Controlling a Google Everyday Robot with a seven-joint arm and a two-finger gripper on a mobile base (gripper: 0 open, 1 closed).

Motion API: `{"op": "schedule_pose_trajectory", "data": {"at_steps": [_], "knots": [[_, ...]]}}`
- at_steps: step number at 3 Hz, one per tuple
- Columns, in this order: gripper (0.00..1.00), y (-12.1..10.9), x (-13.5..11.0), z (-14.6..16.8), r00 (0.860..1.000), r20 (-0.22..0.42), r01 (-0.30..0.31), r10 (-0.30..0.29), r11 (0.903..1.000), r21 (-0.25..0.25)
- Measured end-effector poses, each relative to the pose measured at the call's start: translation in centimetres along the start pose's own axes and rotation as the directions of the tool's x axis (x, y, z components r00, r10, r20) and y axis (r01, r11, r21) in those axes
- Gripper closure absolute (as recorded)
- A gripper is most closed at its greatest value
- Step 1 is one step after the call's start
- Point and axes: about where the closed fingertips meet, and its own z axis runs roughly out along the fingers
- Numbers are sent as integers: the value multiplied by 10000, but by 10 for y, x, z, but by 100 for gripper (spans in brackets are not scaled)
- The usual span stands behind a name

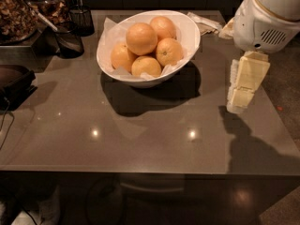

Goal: Pick orange from white bowl

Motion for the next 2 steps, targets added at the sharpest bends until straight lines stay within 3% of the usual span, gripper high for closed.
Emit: {"op": "schedule_pose_trajectory", "data": {"at_steps": [1,2], "knots": [[0,0,-1,0,10000,7,24,-24,10000,-3],[0,-23,-24,3,9969,787,-26,-10,9989,459]]}}
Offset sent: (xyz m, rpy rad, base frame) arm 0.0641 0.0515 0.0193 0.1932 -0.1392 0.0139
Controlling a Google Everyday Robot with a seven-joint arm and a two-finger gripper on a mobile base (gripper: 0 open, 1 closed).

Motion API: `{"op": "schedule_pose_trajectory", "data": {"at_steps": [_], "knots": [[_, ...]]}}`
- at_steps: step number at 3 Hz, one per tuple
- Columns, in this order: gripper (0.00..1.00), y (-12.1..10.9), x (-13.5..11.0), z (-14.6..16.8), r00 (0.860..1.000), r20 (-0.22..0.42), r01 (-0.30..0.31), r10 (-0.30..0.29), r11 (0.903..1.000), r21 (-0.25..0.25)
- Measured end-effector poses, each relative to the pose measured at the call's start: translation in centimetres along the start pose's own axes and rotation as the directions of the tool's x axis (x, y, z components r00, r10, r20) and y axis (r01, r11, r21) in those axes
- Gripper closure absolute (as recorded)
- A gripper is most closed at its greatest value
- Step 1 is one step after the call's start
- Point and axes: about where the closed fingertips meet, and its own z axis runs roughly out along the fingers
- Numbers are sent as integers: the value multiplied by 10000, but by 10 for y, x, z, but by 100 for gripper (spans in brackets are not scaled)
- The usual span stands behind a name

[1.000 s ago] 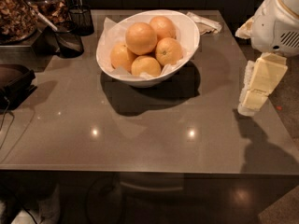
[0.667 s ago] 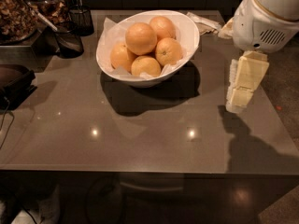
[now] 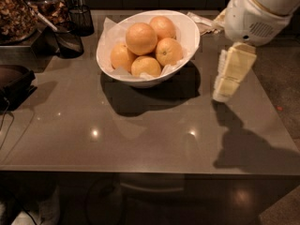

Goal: Pick orange from white bowl

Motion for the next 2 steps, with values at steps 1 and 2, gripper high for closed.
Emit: {"op": "schedule_pose_trajectory", "data": {"at_steps": [1,2], "knots": [[0,-34,-27,10,9989,416,-215,205,9995,226],[0,-64,-59,27,9998,109,-152,152,9999,-33]]}}
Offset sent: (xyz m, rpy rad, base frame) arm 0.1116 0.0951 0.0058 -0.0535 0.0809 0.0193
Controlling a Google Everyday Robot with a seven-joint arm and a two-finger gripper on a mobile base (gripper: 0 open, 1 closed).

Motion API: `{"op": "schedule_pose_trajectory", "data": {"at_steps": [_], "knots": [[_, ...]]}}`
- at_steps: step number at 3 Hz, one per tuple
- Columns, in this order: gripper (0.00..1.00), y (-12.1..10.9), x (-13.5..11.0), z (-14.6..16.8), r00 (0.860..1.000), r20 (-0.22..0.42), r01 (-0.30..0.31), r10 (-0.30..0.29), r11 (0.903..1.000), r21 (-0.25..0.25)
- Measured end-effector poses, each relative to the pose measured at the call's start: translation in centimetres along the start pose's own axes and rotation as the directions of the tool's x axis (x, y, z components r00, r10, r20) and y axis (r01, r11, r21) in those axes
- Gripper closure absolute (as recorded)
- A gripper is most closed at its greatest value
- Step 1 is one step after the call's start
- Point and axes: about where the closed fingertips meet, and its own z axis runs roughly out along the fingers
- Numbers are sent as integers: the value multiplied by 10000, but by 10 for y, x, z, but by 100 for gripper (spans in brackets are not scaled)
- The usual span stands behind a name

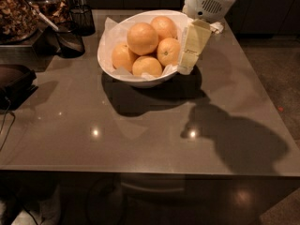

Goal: Pick orange from white bowl

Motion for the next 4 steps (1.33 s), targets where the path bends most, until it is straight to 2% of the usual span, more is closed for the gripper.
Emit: {"op": "schedule_pose_trajectory", "data": {"at_steps": [1,2,3,4], "knots": [[0,-1,-15,1,9997,112,235,-235,9997,-6],[0,-12,-41,10,9972,408,619,-625,9980,142],[0,-27,-81,23,9918,469,1189,-1190,9929,40],[0,-43,-107,34,9889,584,1371,-1365,9905,-63]]}}
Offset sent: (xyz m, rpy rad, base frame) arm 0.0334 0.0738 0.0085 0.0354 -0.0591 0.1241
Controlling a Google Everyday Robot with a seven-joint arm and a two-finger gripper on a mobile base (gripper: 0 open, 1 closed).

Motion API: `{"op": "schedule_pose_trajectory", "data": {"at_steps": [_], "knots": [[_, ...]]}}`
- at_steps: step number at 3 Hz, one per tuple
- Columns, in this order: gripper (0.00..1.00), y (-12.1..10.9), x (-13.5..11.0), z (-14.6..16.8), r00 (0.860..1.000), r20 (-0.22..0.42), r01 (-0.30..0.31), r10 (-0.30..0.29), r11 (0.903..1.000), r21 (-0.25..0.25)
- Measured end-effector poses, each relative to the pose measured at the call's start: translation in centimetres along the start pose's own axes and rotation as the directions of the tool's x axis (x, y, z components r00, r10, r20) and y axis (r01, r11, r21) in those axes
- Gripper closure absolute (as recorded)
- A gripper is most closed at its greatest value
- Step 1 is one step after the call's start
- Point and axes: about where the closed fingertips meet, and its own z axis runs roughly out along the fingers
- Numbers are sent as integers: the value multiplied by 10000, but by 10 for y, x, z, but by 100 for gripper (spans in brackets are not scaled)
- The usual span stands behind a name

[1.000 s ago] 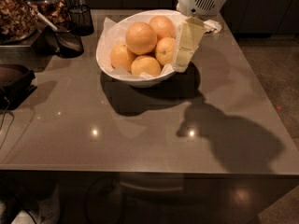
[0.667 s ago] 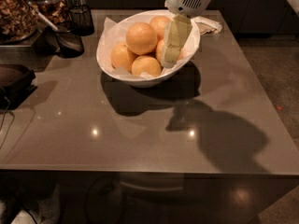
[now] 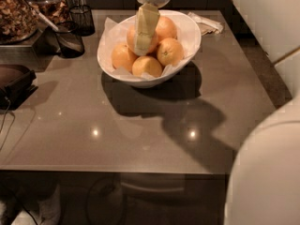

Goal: Pick orange from white bowl

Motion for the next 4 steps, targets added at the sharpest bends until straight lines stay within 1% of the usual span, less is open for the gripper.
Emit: {"op": "schedule_pose_trajectory", "data": {"at_steps": [1,2,3,4], "knots": [[0,-17,-2,9,9997,-64,-246,246,9997,57],[6,-27,2,17,9985,-158,-517,519,9986,81],[17,-29,1,23,9974,-202,-686,686,9976,-2],[30,-29,2,27,9968,-209,-768,766,9970,-66]]}}
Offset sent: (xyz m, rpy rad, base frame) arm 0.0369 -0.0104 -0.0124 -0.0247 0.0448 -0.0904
